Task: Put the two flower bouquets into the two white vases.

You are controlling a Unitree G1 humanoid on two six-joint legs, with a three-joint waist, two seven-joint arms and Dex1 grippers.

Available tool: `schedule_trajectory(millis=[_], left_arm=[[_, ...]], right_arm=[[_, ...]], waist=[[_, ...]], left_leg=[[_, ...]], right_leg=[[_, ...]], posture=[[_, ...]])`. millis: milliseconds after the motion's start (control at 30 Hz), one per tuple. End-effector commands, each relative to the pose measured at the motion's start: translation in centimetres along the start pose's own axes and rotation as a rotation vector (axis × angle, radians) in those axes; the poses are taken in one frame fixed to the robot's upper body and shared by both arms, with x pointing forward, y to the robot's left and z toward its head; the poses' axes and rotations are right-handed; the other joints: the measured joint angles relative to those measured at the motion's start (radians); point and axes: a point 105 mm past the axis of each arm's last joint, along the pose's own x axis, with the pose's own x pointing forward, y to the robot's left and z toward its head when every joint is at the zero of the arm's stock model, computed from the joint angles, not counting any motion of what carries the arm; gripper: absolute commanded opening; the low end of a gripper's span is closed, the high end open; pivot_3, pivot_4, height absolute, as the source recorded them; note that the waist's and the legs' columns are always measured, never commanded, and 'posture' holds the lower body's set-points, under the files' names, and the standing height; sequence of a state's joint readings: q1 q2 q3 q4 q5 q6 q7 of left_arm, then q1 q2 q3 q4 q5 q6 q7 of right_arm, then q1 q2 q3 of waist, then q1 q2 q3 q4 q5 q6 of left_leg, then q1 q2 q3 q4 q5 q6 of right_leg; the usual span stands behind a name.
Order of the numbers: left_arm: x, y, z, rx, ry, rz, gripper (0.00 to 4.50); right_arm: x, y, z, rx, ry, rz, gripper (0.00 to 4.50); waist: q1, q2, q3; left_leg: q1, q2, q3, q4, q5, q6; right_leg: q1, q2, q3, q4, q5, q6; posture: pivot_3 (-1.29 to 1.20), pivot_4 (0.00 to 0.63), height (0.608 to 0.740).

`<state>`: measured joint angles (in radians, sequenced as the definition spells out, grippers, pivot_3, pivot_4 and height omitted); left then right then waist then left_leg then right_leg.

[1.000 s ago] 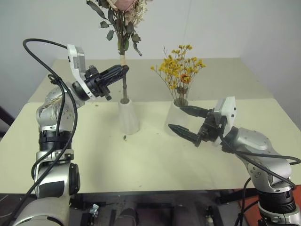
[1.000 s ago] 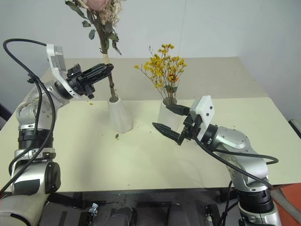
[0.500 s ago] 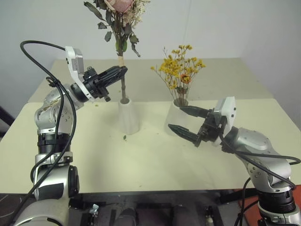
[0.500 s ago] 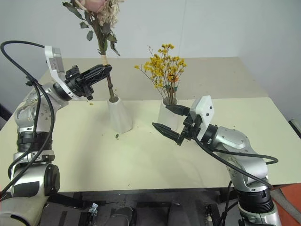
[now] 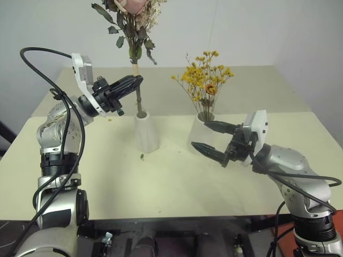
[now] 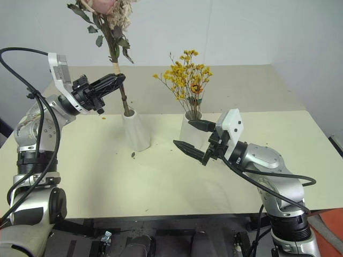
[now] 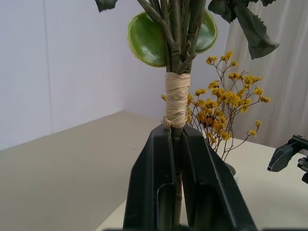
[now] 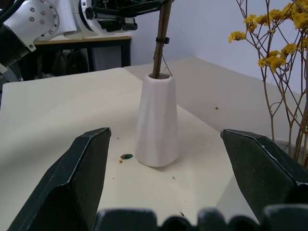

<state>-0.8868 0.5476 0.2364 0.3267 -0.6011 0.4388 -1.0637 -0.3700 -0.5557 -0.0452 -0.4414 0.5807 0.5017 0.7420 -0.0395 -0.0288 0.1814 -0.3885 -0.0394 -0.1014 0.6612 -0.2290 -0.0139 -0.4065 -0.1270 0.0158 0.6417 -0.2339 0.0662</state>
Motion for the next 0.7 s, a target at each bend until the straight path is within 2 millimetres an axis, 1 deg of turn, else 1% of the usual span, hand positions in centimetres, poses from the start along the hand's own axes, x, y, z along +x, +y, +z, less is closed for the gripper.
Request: schedule_trajectory(millis=[33,300,400,500,700], left_arm=[[0.0,0.3,-0.6,0.015,0.023,0.020,0.01],[0.3,0.5,-2.0,-0.010,0.045,0.026,0.01],[0.3,0.4,-2.1,-0.015,0.047,0.023,0.01],[0.3,0.3,-1.9,-0.014,0.042,0.018,0.01],[0.1,0.1,-0.4,0.021,0.010,0.008,0.01]], right_arm=[[0.2,0.2,1.2,-0.048,-0.042,0.016,4.30],[0.2,0.3,1.1,-0.048,-0.042,0.012,4.30],[0.2,0.3,1.1,-0.049,-0.042,0.009,4.30],[0.2,0.3,1.2,-0.050,-0.042,0.006,4.30],[0.2,0.3,1.3,-0.055,-0.044,0.004,4.30]], waist=[[0.001,0.000,0.000],[0.003,0.000,0.000],[0.003,0.000,0.000],[0.003,0.000,0.000],[0.003,0.000,0.000]], left_leg=[[0.000,0.000,0.000,0.000,0.000,0.000],[0.001,0.000,0.000,0.000,0.000,0.000],[0.001,0.000,0.000,0.000,0.000,0.000],[0.001,0.000,0.000,0.000,0.000,0.000],[0.001,0.000,0.000,0.000,0.000,0.000]], right_leg=[[0.000,0.000,0.000,0.000,0.000,0.000],[0.001,0.000,0.000,0.000,0.000,0.000],[0.001,0.000,0.000,0.000,0.000,0.000],[0.001,0.000,0.000,0.000,0.000,0.000],[0.001,0.000,0.000,0.000,0.000,0.000]], posture=[[0.00,0.150,0.740],[0.00,0.150,0.740],[0.00,0.150,0.740],[0.00,0.150,0.740],[0.00,0.150,0.740]])
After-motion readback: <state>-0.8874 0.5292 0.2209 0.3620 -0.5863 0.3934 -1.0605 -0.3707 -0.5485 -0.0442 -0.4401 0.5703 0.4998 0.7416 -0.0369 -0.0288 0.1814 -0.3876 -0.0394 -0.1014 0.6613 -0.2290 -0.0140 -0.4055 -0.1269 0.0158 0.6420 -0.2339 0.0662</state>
